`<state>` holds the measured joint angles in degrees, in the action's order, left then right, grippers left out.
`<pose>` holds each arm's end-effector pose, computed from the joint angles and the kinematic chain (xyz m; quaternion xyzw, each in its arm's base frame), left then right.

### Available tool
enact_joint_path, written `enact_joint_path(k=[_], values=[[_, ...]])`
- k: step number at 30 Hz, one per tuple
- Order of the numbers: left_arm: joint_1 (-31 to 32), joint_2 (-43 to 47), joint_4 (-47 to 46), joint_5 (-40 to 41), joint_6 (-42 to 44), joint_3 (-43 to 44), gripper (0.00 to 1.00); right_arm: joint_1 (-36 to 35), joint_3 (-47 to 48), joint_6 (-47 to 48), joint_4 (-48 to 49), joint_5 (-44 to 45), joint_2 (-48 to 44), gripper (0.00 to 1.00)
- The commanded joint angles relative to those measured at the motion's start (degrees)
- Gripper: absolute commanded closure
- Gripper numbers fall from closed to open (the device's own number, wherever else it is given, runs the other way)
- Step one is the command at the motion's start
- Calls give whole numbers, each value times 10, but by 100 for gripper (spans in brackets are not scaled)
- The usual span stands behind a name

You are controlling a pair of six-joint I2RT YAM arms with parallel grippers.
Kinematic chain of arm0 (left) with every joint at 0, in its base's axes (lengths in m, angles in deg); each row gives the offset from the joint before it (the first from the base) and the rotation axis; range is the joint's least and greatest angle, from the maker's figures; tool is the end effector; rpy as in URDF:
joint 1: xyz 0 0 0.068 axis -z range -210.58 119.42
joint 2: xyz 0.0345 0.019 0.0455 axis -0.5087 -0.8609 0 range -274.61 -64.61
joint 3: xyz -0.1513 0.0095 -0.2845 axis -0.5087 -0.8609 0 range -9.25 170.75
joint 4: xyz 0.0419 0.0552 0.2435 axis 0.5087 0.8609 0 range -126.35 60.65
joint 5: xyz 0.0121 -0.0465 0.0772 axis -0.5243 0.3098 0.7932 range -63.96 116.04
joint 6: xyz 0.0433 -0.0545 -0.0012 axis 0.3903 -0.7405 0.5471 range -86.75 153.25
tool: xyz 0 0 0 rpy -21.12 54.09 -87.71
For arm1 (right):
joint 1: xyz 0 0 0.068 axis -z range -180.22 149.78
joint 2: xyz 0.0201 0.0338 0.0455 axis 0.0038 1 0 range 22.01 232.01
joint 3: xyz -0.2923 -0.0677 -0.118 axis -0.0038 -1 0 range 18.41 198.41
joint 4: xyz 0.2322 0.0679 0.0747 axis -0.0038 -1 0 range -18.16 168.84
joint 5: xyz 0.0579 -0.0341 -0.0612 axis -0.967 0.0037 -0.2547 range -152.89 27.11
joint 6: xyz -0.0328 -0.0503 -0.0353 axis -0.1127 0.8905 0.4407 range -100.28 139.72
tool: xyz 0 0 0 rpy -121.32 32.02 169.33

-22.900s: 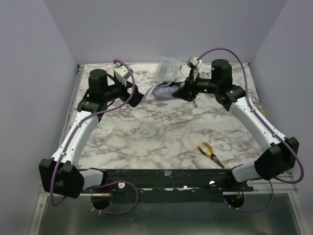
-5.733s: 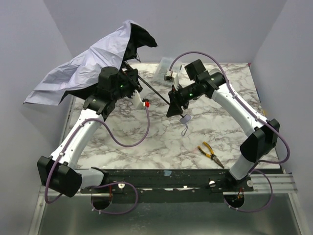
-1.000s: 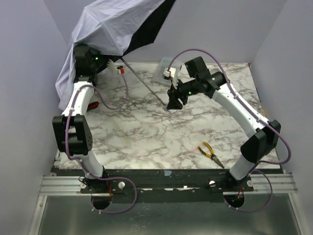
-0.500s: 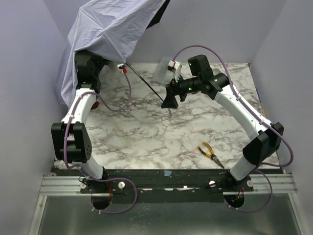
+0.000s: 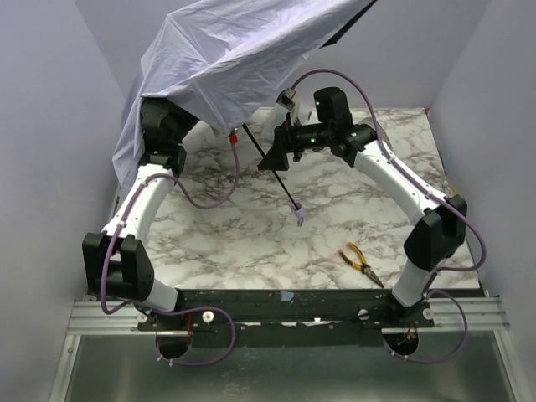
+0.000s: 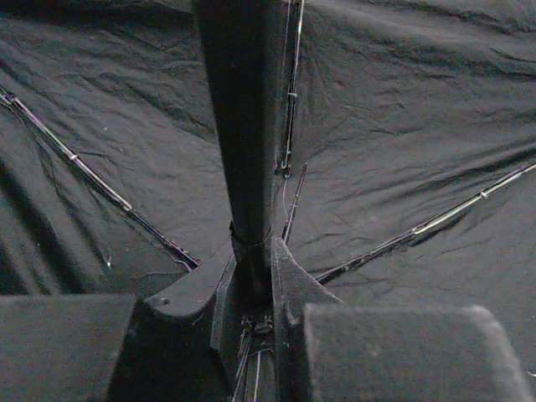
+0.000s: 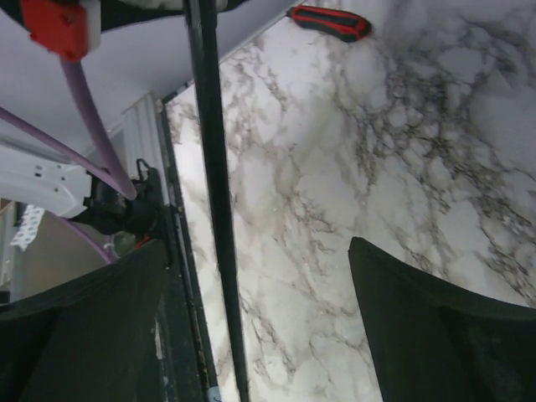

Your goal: Open the umbrella

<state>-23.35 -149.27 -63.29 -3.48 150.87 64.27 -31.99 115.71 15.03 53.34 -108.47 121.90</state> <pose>0.3464 -0.0720 0.4739 0.6111 0.0899 0.5456 0.5664 0.3298 0.2518 0.4196 -0.3788 0.7220 0.4639 0.3464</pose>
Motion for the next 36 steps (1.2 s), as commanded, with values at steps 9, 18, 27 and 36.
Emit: enact_joint_path(k=[9, 18, 27, 36], values=[[39, 26, -15, -40, -108, 22, 95, -4, -13, -167, 155, -170, 21, 99], [41, 93, 84, -144, -166, -50, 45, 9, -8, -316, 259, -119, 10, 99], [46, 153, 202, -190, -220, -57, 31, 23, 0, -332, 268, -53, 10, 99], [91, 228, 25, -96, -433, -121, 20, 30, -11, -293, 200, 38, 13, 99]])
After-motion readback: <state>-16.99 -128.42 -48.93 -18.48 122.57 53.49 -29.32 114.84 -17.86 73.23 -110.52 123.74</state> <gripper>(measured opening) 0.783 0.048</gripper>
